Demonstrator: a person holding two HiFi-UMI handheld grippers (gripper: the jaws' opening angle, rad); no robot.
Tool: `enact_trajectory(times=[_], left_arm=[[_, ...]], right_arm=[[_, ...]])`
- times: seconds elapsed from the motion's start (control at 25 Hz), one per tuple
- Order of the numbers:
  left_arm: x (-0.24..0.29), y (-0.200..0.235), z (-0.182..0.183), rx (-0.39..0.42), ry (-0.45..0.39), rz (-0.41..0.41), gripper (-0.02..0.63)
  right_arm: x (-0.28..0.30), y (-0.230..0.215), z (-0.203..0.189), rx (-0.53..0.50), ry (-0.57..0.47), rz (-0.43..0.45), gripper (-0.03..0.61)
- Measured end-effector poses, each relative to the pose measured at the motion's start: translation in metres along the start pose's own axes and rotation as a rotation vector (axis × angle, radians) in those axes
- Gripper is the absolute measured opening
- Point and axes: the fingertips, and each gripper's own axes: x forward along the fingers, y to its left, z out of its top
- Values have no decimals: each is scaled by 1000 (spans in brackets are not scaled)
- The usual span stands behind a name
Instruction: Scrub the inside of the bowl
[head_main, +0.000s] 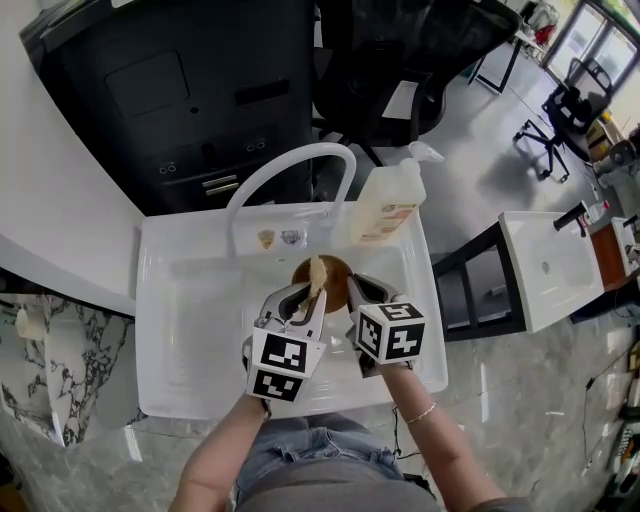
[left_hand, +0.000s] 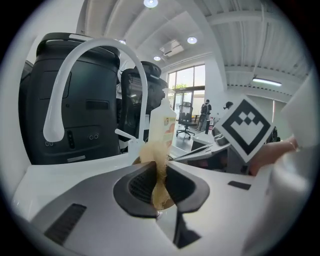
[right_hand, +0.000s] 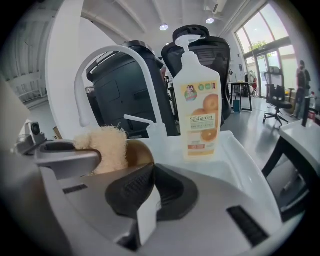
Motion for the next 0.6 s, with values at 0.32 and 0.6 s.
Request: enact_trajectory(times=[0.32,0.6], left_arm=[[10,4,-22,-83,62,-35,46],[18,1,-32,-153,94,-112,46]], right_arm=[[-1,16,-7,1,-7,20,23],[1,35,-12,-21,9,77,25]])
